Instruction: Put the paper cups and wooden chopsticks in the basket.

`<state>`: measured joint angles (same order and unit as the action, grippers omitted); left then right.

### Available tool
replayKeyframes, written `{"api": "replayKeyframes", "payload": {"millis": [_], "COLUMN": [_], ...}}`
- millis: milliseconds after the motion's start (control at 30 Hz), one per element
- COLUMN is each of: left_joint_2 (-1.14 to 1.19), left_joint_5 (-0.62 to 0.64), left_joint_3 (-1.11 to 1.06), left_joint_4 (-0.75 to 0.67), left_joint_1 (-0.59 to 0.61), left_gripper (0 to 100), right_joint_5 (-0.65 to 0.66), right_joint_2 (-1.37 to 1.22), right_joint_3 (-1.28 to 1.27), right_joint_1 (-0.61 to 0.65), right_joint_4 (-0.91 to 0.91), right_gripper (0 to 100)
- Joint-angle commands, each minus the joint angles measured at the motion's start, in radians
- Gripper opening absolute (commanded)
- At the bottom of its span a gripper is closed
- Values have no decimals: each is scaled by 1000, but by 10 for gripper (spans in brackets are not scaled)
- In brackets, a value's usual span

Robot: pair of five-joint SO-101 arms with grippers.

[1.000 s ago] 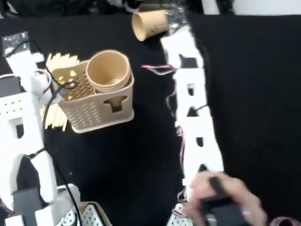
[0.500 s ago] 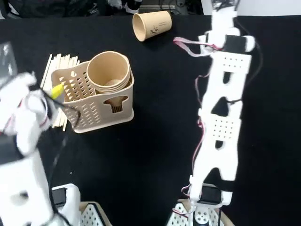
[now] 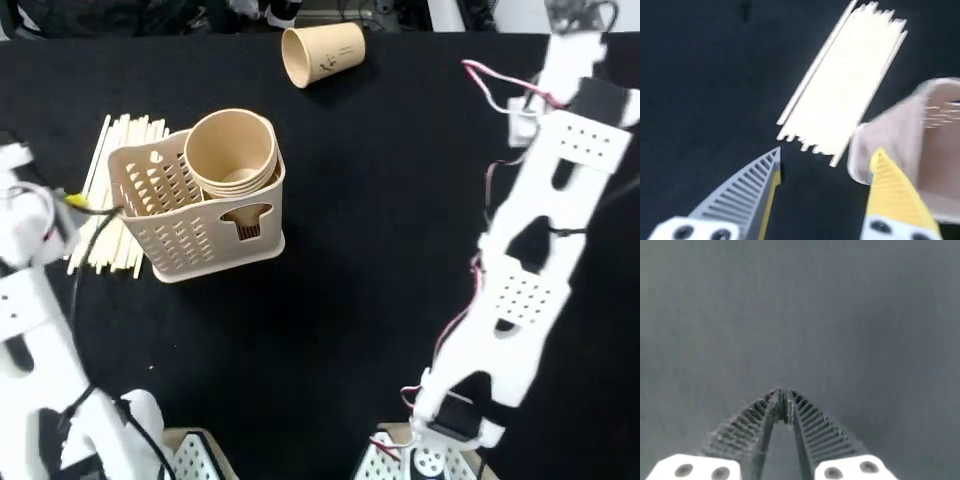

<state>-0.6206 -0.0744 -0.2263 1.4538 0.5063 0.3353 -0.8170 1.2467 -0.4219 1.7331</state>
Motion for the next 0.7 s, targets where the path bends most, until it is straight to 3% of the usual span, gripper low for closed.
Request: {"api": "replayKeyframes", "payload": {"millis": [0,200,433,667], "left_joint_2": [95,292,390,390], "left_joint_5": [81,117,110,118], "left_joint_3": [171,355,484,664], "left_joint_4": [60,146,239,307], "left_joint_1": [-91,-180,-196,-191], "left_gripper": [283,283,278,278], "right_joint_5": [6,15,8,-61], "right_joint_2": [70,64,70,140], "right_joint_3": [-182,-493,-894,-1007], "right_joint_1": [-84,-157,-107,-100], "right_joint_4": [34,-17,-315,-387], "right_gripper": [11,11,11,11]}}
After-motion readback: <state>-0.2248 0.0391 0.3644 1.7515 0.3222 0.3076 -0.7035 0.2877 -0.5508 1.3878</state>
